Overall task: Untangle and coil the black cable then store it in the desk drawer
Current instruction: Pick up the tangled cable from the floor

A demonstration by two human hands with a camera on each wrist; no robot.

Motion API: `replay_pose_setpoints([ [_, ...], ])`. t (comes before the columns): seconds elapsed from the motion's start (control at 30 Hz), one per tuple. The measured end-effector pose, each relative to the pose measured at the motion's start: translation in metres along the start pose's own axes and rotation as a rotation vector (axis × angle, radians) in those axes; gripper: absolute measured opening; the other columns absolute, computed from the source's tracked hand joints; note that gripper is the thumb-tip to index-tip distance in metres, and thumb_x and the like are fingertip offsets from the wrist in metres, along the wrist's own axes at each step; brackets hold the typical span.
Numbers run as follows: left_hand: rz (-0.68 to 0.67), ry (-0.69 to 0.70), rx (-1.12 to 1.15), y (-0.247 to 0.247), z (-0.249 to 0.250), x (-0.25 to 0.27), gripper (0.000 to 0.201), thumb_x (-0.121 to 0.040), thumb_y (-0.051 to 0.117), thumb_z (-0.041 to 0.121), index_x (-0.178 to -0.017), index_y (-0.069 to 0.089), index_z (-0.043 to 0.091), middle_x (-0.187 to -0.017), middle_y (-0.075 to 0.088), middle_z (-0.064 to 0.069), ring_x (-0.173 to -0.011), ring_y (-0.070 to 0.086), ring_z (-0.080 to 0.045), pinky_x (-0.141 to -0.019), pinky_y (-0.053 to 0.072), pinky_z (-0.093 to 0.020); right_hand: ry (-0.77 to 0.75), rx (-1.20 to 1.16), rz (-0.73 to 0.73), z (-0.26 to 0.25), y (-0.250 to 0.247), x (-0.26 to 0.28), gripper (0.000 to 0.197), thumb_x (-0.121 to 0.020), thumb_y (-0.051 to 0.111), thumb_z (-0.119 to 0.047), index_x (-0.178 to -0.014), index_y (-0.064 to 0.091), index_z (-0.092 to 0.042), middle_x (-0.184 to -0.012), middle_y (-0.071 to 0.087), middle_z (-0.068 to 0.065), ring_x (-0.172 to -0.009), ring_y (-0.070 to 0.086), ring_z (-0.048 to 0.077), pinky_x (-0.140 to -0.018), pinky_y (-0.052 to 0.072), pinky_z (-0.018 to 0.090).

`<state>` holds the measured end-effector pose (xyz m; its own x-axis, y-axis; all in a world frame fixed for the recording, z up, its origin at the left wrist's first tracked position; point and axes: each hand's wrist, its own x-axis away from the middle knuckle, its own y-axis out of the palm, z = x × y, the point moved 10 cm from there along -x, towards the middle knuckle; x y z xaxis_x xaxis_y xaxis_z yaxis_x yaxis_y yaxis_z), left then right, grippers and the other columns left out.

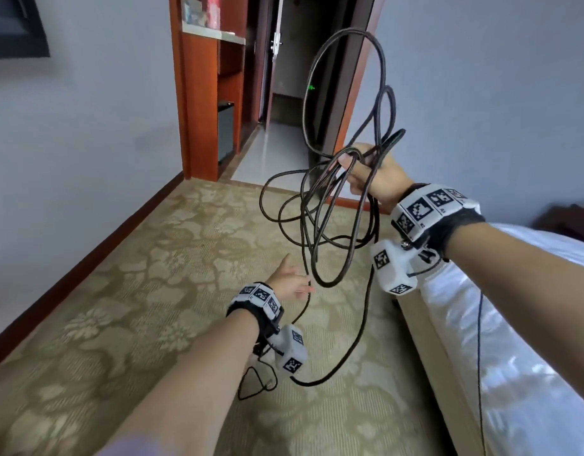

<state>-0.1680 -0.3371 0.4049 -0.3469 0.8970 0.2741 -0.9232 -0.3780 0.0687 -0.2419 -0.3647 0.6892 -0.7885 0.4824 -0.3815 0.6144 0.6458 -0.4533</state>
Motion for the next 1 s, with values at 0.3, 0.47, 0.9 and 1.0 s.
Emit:
replay_pose_setpoints([
  [0.3,0.068,0.026,-0.078,0.014,0.004,-0.013,0.012,-0.095,0.052,0.009,-0.088,0.061,0.004,-0.088,0.061,-0.009,-0.069,0.062,-0.019,-0.058,0.056,-0.023,0.071,0.109,0.124,0.019,-0.04,0.013,0.038,-0.096,0.05,-0.012,-0.061,0.058,-0.023,-0.045,0.041,-0.012,-0.041,0.035,0.005,-0.045,0.031,0.023],
  [0.47,0.226,-0.13,-0.19,-0.028,-0.017,-0.012,0.04,-0.101,0.037,0.034,-0.108,0.056,-0.001,-0.101,0.06,-0.018,-0.092,0.062,-0.037,-0.068,0.055,-0.035,0.096,0.217,0.248,0.032,-0.074,0.015,0.016,-0.094,0.049,-0.004,-0.083,0.054,0.007,-0.057,0.034,0.001,-0.037,0.03,0.0,-0.043,0.03,0.018],
  [0.9,0.423,0.154,-0.019,-0.091,0.067,0.015,0.032,-0.102,0.032,0.014,-0.08,0.055,0.009,-0.076,0.061,-0.01,-0.056,0.058,-0.012,-0.061,0.047,-0.023,0.193,0.507,0.154,0.067,-0.052,0.016,0.019,-0.093,0.049,-0.004,-0.078,0.057,-0.013,-0.073,0.053,0.002,-0.075,0.047,0.017,-0.059,0.031,0.022],
  [1.0,0.295,0.298,0.11,-0.082,0.11,0.037,0.043,-0.104,0.023,0.028,-0.108,0.055,-0.001,-0.088,0.063,-0.016,-0.051,0.064,-0.003,-0.063,0.051,-0.024,0.219,0.561,0.07,0.071,-0.022,0.014,0.013,-0.092,0.048,-0.004,-0.082,0.054,-0.007,-0.08,0.051,0.01,-0.079,0.046,0.02,-0.058,0.027,0.021],
])
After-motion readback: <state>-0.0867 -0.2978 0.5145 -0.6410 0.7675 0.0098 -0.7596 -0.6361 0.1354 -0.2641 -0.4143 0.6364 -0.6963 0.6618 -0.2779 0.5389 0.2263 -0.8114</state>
